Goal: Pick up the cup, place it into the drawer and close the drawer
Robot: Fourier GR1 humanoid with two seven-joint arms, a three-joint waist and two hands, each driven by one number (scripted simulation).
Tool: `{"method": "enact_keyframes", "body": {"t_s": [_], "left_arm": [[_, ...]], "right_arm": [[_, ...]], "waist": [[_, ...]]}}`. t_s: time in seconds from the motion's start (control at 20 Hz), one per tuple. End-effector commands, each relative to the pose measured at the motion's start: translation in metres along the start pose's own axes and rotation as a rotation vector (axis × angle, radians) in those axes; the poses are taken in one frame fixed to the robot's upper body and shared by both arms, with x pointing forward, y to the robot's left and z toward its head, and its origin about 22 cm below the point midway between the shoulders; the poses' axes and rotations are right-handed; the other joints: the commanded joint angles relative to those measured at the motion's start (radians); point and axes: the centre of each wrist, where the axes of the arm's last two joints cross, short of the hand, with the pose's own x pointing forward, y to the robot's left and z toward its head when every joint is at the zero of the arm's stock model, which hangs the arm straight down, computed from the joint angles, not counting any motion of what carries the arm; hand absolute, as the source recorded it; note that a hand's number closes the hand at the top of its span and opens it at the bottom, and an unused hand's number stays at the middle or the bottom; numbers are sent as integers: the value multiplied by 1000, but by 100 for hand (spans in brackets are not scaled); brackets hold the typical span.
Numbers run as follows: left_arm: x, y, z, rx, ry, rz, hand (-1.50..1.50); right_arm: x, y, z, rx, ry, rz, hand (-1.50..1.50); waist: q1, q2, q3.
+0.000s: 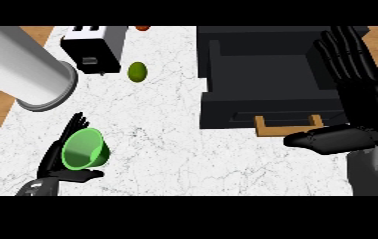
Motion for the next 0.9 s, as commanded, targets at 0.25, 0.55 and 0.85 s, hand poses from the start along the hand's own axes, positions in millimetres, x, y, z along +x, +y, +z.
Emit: {"method": "enact_keyframes", "body": {"t_s": [0.25,0.55,0.85], "left_arm": [[-9,-39,-17,-141,-99,225,-150],[-4,-36,-19,-93,-286,118,150],[7,-35,-37,146,-395,-65,150]], "right_arm": [[9,-6,-5,-6,6,6,-150],[3,-16,-3,-8,-2,13,-150],[12,-10,-9,-9,7,19,-150]], "waist": [[-4,-2,0],[0,2,-1],[0,0,0]]}}
